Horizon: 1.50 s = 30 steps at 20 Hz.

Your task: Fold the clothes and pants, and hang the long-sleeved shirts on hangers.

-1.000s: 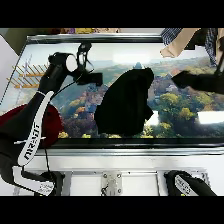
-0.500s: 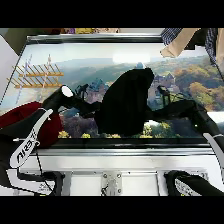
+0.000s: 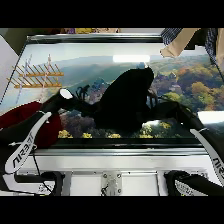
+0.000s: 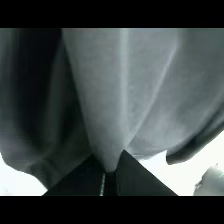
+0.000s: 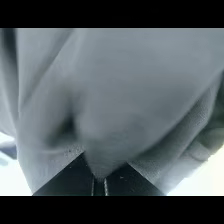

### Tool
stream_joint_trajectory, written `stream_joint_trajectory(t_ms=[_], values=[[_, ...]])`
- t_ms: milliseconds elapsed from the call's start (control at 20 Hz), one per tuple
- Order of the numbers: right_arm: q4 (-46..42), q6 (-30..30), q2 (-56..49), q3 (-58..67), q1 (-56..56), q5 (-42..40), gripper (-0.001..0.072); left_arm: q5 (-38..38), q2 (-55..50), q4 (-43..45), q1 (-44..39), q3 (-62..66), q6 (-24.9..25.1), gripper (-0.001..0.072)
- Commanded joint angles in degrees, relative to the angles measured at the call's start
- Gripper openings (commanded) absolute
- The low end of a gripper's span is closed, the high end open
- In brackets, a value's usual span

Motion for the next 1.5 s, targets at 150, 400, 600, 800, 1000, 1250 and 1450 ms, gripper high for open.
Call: stream_joint_trajectory(t_ms=[150, 400, 600, 800, 1000, 1250, 1450], values=[[-7.91, -0.59, 18.6, 27.34, -10.45, -7.21, 0.0033, -3.26, 18.99, -0.68, 9.6, 27.76, -0.5, 0.0026], [-11.06, 1.36, 29.07, 48.85, -11.67, -6.34, 0.0033, 1.95, 30.29, 1.51, 6.54, 46.73, -0.28, 0.0026], [-12.15, 6.51, 32.72, 52.35, -11.67, -4.02, 0.0033, 9.75, 36.59, 9.73, 0.0, 48.5, -0.37, 0.0026], [-12.11, 12.26, 31.21, 52.33, -11.65, -4.74, 0.0033, 16.94, 39.19, 13.03, -4.87, 40.22, -0.59, 0.0026], [-12.11, 17.18, 23.85, 51.93, -11.52, -12.61, 0.0034, 17.09, 33.73, 13.05, -4.94, 32.57, -3.26, 0.0026], [-11.91, 16.13, 8.76, 46.82, -11.45, -20.9, 0.0041, 12.15, 20.15, 12.98, -4.96, 24.13, -6.21, 0.0026], [-11.87, 12.61, -4.44, 44.5, -11.67, -17.44, 0.066, 10.12, 9.11, 12.81, -3.91, 20.33, -7.15, 0.0488]])
